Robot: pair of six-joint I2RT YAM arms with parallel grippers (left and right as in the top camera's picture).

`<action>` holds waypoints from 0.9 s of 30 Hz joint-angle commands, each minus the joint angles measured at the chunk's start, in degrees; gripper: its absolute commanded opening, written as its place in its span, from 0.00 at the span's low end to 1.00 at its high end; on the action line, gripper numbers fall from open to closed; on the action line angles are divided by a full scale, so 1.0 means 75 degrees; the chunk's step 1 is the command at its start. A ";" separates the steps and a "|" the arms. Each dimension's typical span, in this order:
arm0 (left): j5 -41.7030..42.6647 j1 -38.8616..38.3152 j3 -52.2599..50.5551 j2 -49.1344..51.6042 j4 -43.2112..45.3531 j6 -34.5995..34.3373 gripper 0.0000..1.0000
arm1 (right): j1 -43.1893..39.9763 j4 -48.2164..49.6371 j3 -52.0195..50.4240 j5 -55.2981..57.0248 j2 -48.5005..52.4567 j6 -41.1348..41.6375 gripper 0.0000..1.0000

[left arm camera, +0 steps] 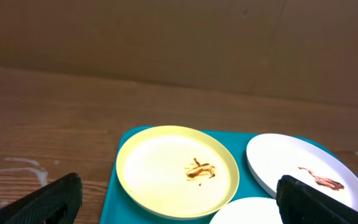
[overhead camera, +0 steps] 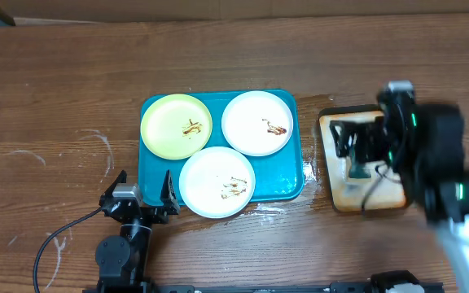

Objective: Clean dirty plates on tray and stack at the side
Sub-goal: 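Move the right gripper over the sponge in the soapy tray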

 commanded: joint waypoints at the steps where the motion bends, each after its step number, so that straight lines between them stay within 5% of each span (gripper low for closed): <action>1: -0.0047 -0.0020 -0.0023 -0.0073 -0.0006 0.0009 1.00 | 0.0029 -0.1839 0.2057 -0.0501 0.1641 -0.0035 1.00; 9: -0.0047 -0.0020 -0.0023 -0.0073 -0.0006 0.0009 1.00 | 0.0026 -0.5403 0.4380 0.1029 0.3818 -0.0038 1.00; 27: -0.0047 -0.0020 -0.0023 -0.0073 -0.0006 0.0009 1.00 | 0.0026 -0.4622 0.4310 0.1390 0.3911 -0.0035 1.00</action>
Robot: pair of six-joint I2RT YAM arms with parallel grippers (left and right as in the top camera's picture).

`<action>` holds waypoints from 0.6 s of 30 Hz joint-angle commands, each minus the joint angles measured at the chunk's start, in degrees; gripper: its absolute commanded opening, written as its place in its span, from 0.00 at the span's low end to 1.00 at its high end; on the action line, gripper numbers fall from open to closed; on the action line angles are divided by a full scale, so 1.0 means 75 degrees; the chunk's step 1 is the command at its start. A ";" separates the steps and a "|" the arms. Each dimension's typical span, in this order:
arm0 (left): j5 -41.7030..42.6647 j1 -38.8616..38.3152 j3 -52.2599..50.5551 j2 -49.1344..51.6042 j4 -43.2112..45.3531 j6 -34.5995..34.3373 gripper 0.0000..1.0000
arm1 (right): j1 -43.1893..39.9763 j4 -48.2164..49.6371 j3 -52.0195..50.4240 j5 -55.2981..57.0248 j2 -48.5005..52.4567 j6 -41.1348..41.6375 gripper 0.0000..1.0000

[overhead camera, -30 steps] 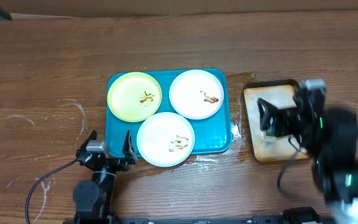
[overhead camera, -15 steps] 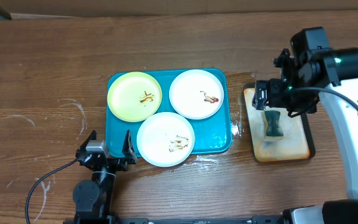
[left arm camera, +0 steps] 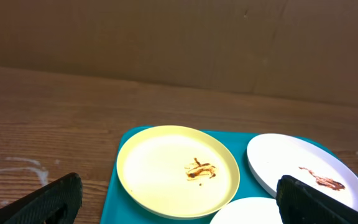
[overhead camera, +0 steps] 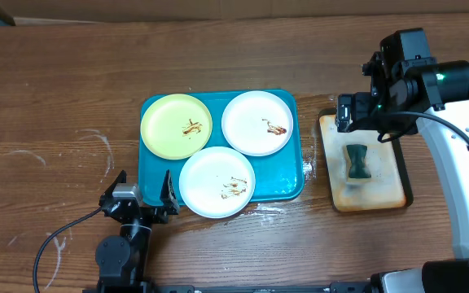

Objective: Clean dirty plates on tray and stack at the side
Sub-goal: 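Move the right gripper over the sponge in the soapy tray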

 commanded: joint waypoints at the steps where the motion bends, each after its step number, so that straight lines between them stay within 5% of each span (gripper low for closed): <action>1: -0.0026 -0.0020 -0.0026 -0.0073 -0.0006 0.0009 1.00 | 0.0023 -0.0207 0.0149 0.0111 -0.0023 -0.0023 1.00; 8: -0.0026 -0.0020 -0.0026 -0.0073 -0.0006 0.0009 1.00 | -0.0064 -0.0236 -0.1440 0.0886 0.0026 0.1160 1.00; 18: -0.0026 -0.0020 -0.0026 -0.0073 -0.0003 0.0009 1.00 | -0.0111 0.2509 -0.4578 0.0356 0.0026 0.1649 1.00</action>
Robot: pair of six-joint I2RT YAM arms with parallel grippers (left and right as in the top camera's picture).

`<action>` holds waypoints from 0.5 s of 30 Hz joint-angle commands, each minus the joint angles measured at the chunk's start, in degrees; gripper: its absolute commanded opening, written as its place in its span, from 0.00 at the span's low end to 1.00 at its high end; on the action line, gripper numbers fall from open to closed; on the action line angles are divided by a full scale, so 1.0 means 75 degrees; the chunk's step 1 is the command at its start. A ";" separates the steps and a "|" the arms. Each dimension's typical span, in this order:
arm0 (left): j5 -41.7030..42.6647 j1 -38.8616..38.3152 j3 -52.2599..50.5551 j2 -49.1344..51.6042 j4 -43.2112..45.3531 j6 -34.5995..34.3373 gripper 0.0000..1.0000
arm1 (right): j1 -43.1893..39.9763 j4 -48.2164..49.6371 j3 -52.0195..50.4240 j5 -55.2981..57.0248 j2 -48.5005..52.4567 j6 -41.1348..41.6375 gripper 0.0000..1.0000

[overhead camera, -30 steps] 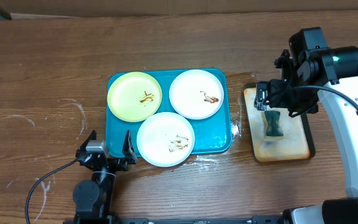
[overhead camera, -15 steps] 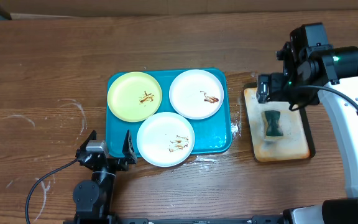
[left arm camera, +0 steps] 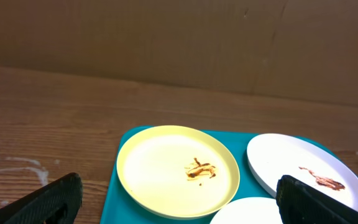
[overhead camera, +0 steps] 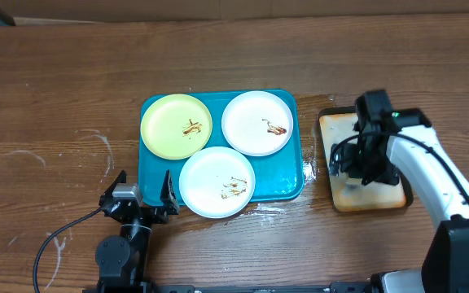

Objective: Clean dirty plates on tray and stack at the side
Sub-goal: 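Move the right gripper over the sponge in the soapy tray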

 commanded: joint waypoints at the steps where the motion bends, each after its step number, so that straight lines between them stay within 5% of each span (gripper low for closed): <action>1: -0.0026 -0.0020 -0.0026 -0.0073 -0.0009 0.0009 1.00 | -0.0114 0.0259 -0.0187 -0.0169 -0.0017 0.0466 1.00; 15: -0.0026 -0.0020 -0.0026 -0.0073 -0.0006 0.0009 1.00 | -0.1612 0.1119 -0.0207 -0.0638 0.0437 -0.0125 1.00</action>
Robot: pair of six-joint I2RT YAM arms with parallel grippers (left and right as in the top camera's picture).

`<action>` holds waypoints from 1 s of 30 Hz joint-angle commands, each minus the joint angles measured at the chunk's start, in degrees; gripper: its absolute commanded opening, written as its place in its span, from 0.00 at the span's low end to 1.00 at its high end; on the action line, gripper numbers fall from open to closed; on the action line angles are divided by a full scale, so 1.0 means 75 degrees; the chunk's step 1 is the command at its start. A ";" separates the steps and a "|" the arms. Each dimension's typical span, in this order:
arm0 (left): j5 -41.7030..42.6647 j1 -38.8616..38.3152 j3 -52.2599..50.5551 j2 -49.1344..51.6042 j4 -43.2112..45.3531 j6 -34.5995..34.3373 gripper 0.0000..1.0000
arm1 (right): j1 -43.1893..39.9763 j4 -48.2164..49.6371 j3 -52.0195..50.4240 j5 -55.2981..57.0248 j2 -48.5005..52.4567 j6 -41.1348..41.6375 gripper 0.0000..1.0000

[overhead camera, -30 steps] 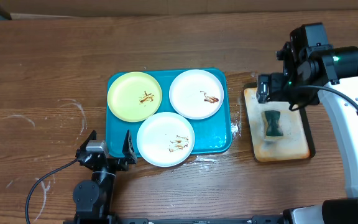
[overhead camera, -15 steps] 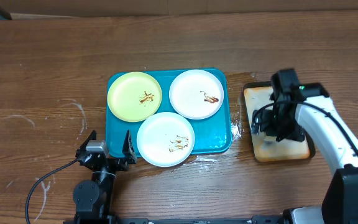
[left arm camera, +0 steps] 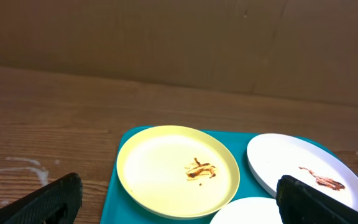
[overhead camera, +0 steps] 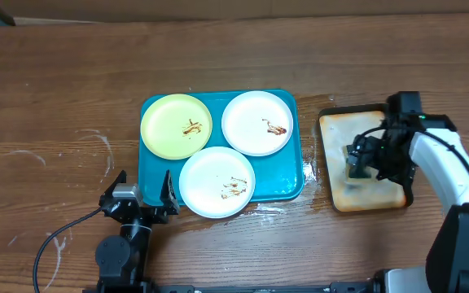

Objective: Clean dirty plates on tray and stack at the side
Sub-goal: 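Move the right gripper over the sponge in the soapy tray, then lower the right gripper and grasp the green sponge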

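Note:
A teal tray (overhead camera: 287,183) holds three plates, each with brown smears: a yellow plate (overhead camera: 176,126), a white plate (overhead camera: 257,122) at the far right and a white plate (overhead camera: 216,181) at the near edge. My left gripper (overhead camera: 141,203) rests open at the tray's near-left corner; its wrist view shows the yellow plate (left arm camera: 178,171), the far white plate (left arm camera: 306,171) and the tray (left arm camera: 122,190). My right gripper (overhead camera: 365,159) is low over the dark sponge (overhead camera: 354,159) on the tan board (overhead camera: 369,194), fingers beside the sponge; its grip is unclear.
The board lies right of the tray on the wooden table (overhead camera: 55,81), with wet patches (overhead camera: 312,171) between them. White scuffs (overhead camera: 96,142) mark the wood left of the tray. A cardboard wall (left arm camera: 179,37) stands behind the table.
My right arm has swung to the right, and its gripper now comes at the sponge from the right side of the board. The left gripper and the plates are unchanged.
My right gripper was blurred in motion over the board, then stood above the board's far edge with the sponge lying bare, then was down over the sponge. Now it sits at the sponge from the right. The left arm and the plates stayed still.

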 commanded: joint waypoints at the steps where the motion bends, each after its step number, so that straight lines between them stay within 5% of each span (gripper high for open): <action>1: -0.0026 -0.0020 -0.0026 -0.0073 -0.0003 0.0009 1.00 | -0.0102 0.0149 0.0038 -0.0341 0.0195 -0.0335 1.00; 10: -0.0026 -0.0020 -0.0026 -0.0073 -0.0006 0.0009 1.00 | 0.0117 0.0670 0.0041 -0.3098 0.0204 -0.3284 1.00; 24: -0.0026 -0.0020 -0.0026 -0.0073 -0.0006 0.0009 1.00 | -0.0291 -0.0114 0.0044 -0.2101 0.0137 -0.2232 1.00; 30: -0.0026 -0.0020 -0.0026 -0.0073 -0.0003 0.0012 1.00 | -0.0254 -0.0385 0.0038 -0.0921 -0.0965 -0.1259 1.00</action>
